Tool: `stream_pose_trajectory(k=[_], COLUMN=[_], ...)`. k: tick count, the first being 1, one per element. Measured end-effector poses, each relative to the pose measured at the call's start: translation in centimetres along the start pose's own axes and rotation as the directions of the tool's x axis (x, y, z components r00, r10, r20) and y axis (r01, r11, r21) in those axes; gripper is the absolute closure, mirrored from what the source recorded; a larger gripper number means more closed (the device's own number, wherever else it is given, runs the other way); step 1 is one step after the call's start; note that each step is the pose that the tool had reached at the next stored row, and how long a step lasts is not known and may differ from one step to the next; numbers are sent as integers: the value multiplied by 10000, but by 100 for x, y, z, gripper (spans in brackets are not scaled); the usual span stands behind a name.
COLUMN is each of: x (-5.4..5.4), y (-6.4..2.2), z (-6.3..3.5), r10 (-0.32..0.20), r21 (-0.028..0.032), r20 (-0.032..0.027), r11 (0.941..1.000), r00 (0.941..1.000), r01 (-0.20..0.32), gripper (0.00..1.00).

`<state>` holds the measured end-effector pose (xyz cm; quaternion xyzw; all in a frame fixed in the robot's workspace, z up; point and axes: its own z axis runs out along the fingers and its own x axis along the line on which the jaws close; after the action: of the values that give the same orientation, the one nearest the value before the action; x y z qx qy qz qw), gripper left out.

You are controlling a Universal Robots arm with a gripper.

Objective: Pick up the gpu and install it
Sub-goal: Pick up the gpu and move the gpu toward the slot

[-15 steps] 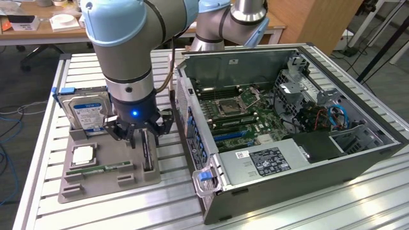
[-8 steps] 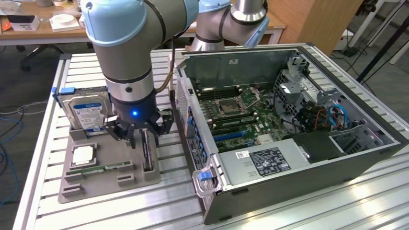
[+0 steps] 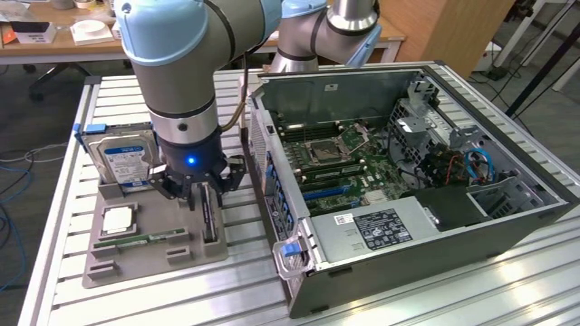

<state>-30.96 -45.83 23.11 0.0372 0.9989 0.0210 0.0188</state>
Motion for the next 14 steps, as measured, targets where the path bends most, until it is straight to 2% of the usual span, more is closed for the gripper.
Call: stream_pose_trajectory(k=[2, 3, 5, 6, 14], x=[0, 0, 0, 0, 0], y=[0, 0, 0, 0, 0], z=[0, 0, 0, 0, 0], r10=[0, 0, 0, 0, 0], r21=[0, 0, 0, 0, 0], r20=[0, 0, 0, 0, -1], r11=[10000, 10000, 10000, 10000, 10000], r00=[10000, 10000, 10000, 10000, 10000], r01=[0, 0, 0, 0, 0], gripper=[51, 57, 57, 64, 65])
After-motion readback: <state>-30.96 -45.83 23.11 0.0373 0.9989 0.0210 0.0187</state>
